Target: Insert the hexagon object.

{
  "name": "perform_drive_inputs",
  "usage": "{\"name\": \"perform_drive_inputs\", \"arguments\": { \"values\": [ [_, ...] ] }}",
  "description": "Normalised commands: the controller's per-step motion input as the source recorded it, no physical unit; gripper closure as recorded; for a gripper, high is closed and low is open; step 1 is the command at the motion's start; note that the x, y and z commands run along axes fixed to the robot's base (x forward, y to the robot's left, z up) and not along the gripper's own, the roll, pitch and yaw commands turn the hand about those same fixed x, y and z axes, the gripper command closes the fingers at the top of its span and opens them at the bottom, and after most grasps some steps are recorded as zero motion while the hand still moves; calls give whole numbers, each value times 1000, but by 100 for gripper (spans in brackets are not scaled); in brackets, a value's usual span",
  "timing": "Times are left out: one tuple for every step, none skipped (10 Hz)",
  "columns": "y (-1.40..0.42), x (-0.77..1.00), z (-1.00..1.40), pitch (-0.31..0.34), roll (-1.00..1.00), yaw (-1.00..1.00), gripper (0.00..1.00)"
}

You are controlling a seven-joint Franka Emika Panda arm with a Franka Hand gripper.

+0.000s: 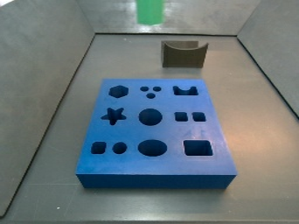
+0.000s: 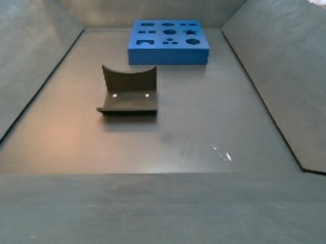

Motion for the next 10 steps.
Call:
{"name": "perform_drive_inputs", "arguments": {
  "values": [
    [529, -486, -934, -196, 0, 49, 100],
    [520, -494, -940, -191, 0, 34, 100],
    [437, -423, -880, -203, -39, 0, 100],
    [80, -311, -883, -200, -20, 0, 100],
    [-149, -123, -814, -166, 114, 0, 100],
    [-243, -31, -731, -146, 77, 0, 100],
    [-334, -94, -669, -159, 141, 0, 100],
    [-300, -46, -611, -96, 210, 11, 100],
    [-303, -23, -560, -60, 211, 0, 100],
    [-180, -80, -577, -54, 151, 0, 100]
  ]
}}
